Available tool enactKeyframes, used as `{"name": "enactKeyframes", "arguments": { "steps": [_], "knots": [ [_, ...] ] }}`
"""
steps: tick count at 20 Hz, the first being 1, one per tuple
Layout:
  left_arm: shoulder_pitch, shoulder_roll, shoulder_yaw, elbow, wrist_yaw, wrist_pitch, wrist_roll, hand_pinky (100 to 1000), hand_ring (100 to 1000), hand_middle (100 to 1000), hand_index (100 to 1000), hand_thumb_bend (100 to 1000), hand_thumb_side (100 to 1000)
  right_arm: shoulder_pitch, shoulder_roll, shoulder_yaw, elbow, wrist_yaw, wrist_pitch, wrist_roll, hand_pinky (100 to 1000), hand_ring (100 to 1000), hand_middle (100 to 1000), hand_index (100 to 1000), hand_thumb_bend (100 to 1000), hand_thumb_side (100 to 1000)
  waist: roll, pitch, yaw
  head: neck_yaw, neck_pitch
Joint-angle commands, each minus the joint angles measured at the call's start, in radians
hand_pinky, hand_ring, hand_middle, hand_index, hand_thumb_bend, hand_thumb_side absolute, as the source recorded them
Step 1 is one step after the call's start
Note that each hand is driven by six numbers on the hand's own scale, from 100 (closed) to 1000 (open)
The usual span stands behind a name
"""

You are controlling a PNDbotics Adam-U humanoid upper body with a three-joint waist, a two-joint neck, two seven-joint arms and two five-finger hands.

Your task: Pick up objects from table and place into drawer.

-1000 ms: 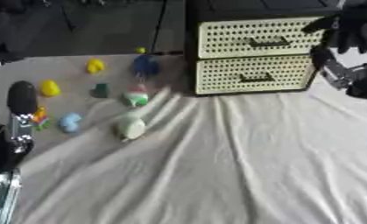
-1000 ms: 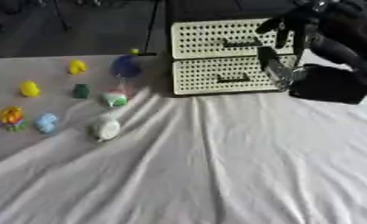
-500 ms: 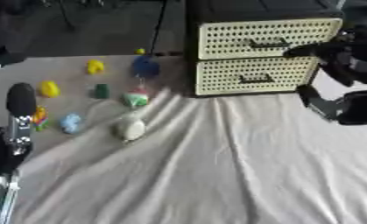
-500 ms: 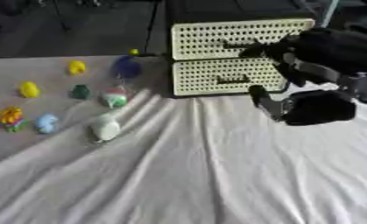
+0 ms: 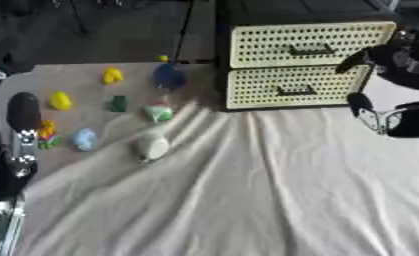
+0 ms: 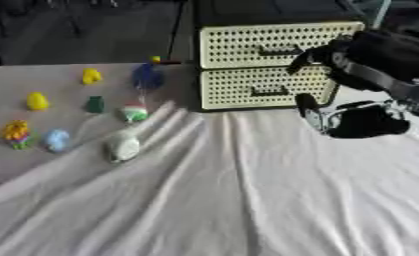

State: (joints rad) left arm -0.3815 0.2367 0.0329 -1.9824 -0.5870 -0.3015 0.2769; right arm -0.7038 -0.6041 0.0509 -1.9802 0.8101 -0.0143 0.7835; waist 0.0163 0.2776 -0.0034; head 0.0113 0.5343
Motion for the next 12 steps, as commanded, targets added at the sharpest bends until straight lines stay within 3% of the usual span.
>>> {"name": "enactKeyframes", "arguments": {
  "steps": [1,12],
  "knots": [
    [-0.011,0.005,-0.004,-0.018,0.007,-0.001,-0.005,720,875,864,957,292,949,-0.042,-0.032,0.005,0.028,0.018,0.026,0.01,100,104,100,850,100,387,-0.003,-0.02,0.005,-0.004,-0.003],
    [-0.006,0.0,-0.011,-0.018,0.017,-0.002,-0.014,717,874,862,951,282,951,-0.176,0.006,0.031,0.256,0.039,0.032,0.036,100,100,100,880,100,360,-0.003,-0.023,0.021,-0.025,0.006]
  ]
}}
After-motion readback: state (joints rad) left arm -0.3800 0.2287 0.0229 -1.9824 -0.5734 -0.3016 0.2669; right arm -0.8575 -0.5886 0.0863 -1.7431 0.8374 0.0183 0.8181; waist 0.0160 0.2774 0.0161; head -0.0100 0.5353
